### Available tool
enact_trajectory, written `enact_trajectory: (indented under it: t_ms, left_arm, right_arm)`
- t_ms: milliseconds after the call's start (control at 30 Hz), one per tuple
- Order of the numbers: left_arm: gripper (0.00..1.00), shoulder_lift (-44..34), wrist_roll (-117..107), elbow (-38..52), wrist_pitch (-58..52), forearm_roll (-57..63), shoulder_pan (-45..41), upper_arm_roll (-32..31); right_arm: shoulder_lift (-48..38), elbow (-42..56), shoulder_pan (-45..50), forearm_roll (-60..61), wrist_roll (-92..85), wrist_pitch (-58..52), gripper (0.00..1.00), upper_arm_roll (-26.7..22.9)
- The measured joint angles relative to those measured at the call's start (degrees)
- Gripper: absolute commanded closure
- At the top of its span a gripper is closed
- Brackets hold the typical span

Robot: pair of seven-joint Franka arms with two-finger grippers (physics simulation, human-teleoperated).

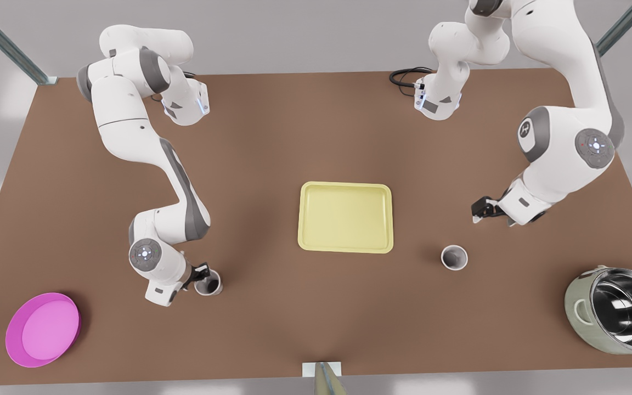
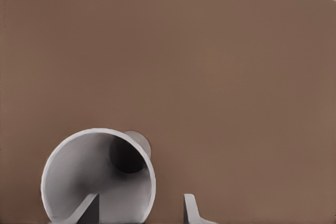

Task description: Use the left arm to pick up the white IKEA cup from the tray and place it on the middle-left position; use the right arm to pick up the white IKEA cup from the tray and place it on the middle-right position

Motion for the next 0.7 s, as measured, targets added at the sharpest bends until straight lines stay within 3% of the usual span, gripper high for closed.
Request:
enact_trajectory:
  t_ms: [133,233,333,700]
  left_arm:
    - [0.00,0.0,-0.8,0.0,-3.3,0.2,0.0,0.0]
    - [0.00,0.0,-1.2,0.1,-4.5,0.2,0.0,-0.1]
    - [0.00,0.1,-1.7,0.4,-5.1,-0.5,0.1,-0.6]
    - [0.00,0.0,-2.8,0.4,-5.8,-0.9,0.0,-0.8]
  right_arm:
    - [-5.1,0.1,0.2,0.2,-1.8,-1.1,0.18,0.4]
    - [-11.5,0.0,1.1,0.1,-1.3,-6.3,0.16,5.5]
    - [-14.9,0.9,3.7,-0.2,1.4,-12.1,0.00,8.5]
    - [-18.6,1.3,-0.8,-0.3,3.8,-24.3,0.00,5.8]
